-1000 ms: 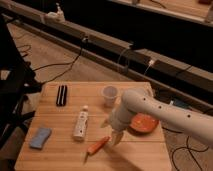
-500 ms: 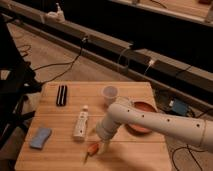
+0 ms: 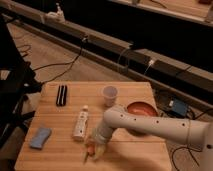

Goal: Place the pepper in the ceramic bowl

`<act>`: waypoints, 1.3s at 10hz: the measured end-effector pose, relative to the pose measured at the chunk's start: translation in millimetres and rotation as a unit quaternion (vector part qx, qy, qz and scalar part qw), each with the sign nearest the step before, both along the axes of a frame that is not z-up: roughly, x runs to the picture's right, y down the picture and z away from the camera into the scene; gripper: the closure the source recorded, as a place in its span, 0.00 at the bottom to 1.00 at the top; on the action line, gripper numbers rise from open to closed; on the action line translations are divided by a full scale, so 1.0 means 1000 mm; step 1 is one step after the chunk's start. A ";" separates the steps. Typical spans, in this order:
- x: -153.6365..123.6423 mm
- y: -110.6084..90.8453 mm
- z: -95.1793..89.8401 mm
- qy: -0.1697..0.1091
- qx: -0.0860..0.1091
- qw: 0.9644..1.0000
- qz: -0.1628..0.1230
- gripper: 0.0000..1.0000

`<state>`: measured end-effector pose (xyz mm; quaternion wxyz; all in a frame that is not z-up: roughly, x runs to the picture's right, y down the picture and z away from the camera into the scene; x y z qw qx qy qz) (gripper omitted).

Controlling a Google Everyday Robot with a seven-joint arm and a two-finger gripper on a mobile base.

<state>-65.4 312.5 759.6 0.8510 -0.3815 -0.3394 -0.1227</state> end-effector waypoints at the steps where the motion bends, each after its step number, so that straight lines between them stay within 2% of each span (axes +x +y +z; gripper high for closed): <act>1: 0.002 -0.001 0.001 0.000 0.000 1.000 0.003 0.62; 3: 0.011 -0.018 -0.003 0.011 0.001 1.000 0.029 0.81; 4: 0.015 -0.033 -0.011 0.017 0.002 0.999 0.048 0.92; 5: 0.018 -0.048 -0.021 0.021 0.005 0.998 0.061 0.99; 7: 0.027 -0.083 -0.033 0.032 0.018 0.996 0.079 1.00; 9: 0.044 -0.137 -0.033 0.058 0.051 0.993 0.088 1.00; 11: 0.079 -0.197 -0.024 0.102 0.078 0.986 0.109 1.00; 12: 0.104 -0.224 -0.018 0.129 0.080 0.980 0.128 1.00; 13: 0.119 -0.234 -0.017 0.142 0.076 0.977 0.137 1.00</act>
